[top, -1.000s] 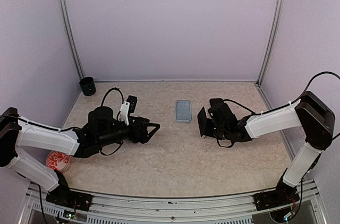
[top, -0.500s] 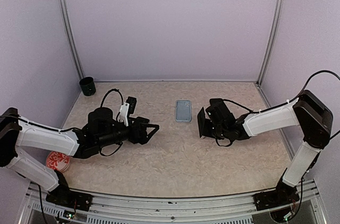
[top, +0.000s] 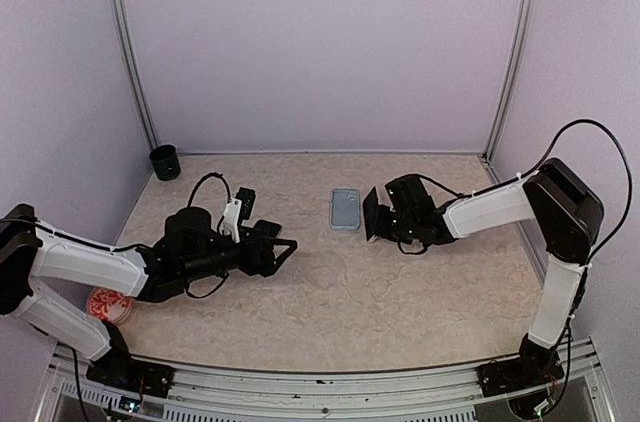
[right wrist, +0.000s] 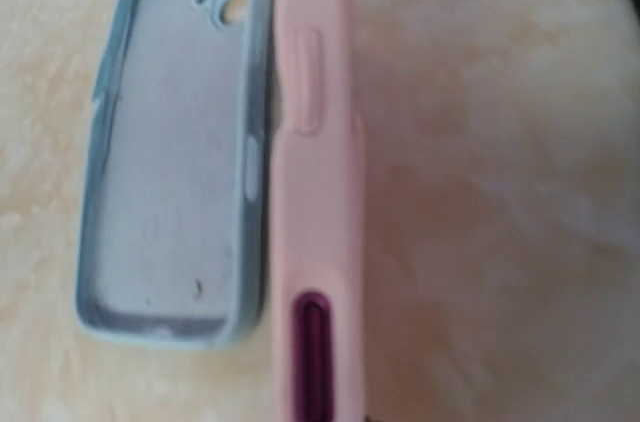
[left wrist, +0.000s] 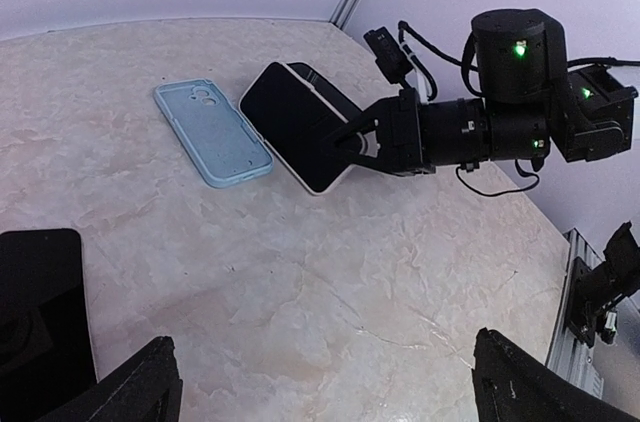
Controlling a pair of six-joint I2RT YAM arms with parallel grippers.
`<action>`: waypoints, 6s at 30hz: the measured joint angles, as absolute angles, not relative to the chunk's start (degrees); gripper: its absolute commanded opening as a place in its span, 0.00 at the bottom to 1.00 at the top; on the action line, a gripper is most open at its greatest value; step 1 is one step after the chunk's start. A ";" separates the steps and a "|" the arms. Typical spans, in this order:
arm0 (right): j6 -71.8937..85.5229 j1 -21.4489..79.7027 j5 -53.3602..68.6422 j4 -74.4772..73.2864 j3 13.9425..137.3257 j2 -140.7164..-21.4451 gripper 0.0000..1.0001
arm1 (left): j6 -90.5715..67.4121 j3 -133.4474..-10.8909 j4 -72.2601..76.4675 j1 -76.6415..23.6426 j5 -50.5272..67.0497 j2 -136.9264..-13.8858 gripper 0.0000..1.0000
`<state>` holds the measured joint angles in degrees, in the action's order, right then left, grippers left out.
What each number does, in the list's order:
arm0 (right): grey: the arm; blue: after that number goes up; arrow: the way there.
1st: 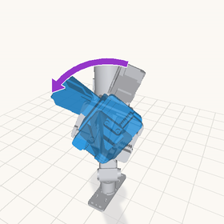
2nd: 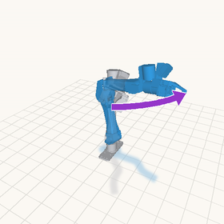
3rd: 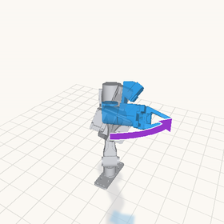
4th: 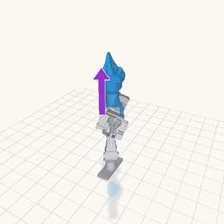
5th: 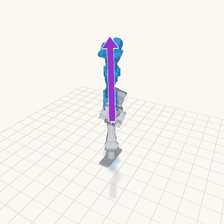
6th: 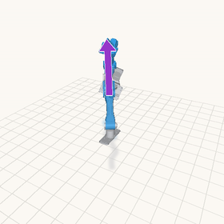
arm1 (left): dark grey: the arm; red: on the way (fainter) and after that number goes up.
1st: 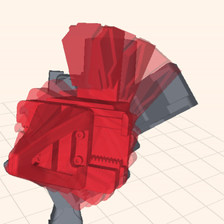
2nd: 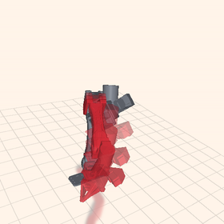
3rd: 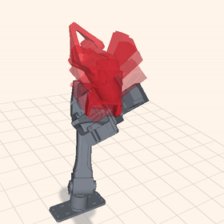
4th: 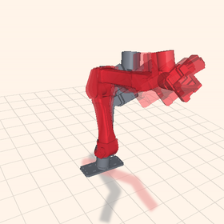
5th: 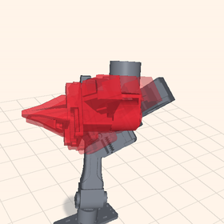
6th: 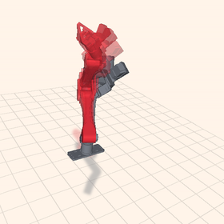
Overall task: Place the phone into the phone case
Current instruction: Place the phone with the phone case at the center of the board, then move the phone with the phone case to the center of the board, then move the phone case to the center of the board.
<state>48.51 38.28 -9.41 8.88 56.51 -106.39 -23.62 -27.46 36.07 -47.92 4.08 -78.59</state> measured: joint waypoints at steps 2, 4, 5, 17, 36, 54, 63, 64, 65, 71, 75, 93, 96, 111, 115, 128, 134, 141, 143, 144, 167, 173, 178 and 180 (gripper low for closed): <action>47.77 37.95 -8.91 9.23 58.19 -107.87 0.00 | -23.73 -27.31 36.05 -47.92 4.08 -78.50 0.99; 46.92 37.54 -7.75 9.96 60.40 -109.89 0.00 | -23.77 -27.18 36.03 -47.92 4.05 -78.28 0.99; 46.35 37.28 -7.11 10.52 61.63 -111.18 0.00 | -23.77 -27.09 36.03 -47.90 4.05 -78.06 0.99; 46.17 35.79 0.95 18.15 66.94 -118.19 0.00 | -24.05 -26.65 36.05 -47.37 4.29 -77.47 0.99; 51.18 35.86 -4.14 17.43 62.06 -114.39 0.04 | -24.23 -26.72 36.42 -47.29 5.58 -78.04 0.99; 50.13 35.53 -5.89 15.64 61.95 -114.39 0.23 | -24.25 -26.72 36.47 -47.29 5.58 -78.56 0.99; 48.80 34.96 -7.68 12.93 61.89 -114.39 0.36 | -24.34 -26.72 36.62 -47.29 5.58 -78.85 0.99; 48.69 34.85 -7.90 12.45 61.89 -114.39 0.37 | -24.43 -26.72 36.67 -47.29 5.58 -78.85 0.99; 48.62 34.76 -8.05 12.03 61.91 -114.39 0.38 | -24.47 -26.72 36.73 -47.29 5.58 -78.85 0.99; 47.55 34.70 -9.47 9.34 61.98 -113.93 0.47 | -24.95 -26.72 36.86 -47.29 5.58 -78.85 0.99; 47.11 34.70 -10.17 6.61 61.98 -112.71 0.53 | -25.23 -26.72 36.88 -47.29 5.58 -78.85 0.99; 45.87 37.17 -7.01 -1.58 63.31 -106.15 0.54 | -25.56 -26.72 38.15 -47.29 5.80 -79.88 0.99; 45.95 37.91 -6.22 -2.52 63.20 -106.17 0.54 | -25.58 -26.72 38.13 -47.29 5.80 -80.01 0.99; 46.61 38.59 -3.60 -0.86 62.39 -110.48 0.54 | -25.67 -26.72 38.13 -47.29 5.78 -80.01 0.99; 47.13 38.63 -3.92 0.01 62.39 -110.76 0.55 | -25.69 -26.72 38.13 -47.29 5.78 -80.01 0.99; 47.42 38.28 -7.40 0.10 66.61 -114.17 0.54 | -25.69 -26.70 38.13 -47.29 5.76 -80.01 0.99; 47.35 38.13 -7.81 -0.32 67.90 -115.00 0.54 | -25.67 -26.70 38.11 -47.29 5.76 -80.01 0.99; 46.76 37.85 -7.55 -0.86 68.38 -115.18 0.53 | -25.65 -26.70 38.11 -47.29 5.74 -80.01 0.99; 46.41 37.87 -7.31 -0.99 68.38 -115.09 0.53 | -25.67 -26.70 38.11 -47.29 5.74 -80.01 0.99; 46.17 37.93 -7.07 -1.26 68.38 -114.98 0.53 | -25.71 -26.70 38.09 -47.29 5.74 -80.01 0.99; 38.04 43.90 -12.95 -10.46 82.63 -115.42 0.52 | -28.77 -31.53 24.16 -47.29 -5.43 -81.01 0.99; 37.21 45.36 -11.49 -11.03 84.01 -117.30 0.54 | -31.59 -35.38 12.40 -45.34 -15.09 -80.73 0.99; 37.30 47.09 -8.21 -10.94 84.38 -117.86 0.57 | -33.95 -33.91 10.87 -38.48 -13.32 -80.49 0.99; 37.54 47.42 -7.05 -10.81 84.31 -117.86 0.63 | -34.79 -33.06 11.20 -36.27 -11.60 -80.79 0.99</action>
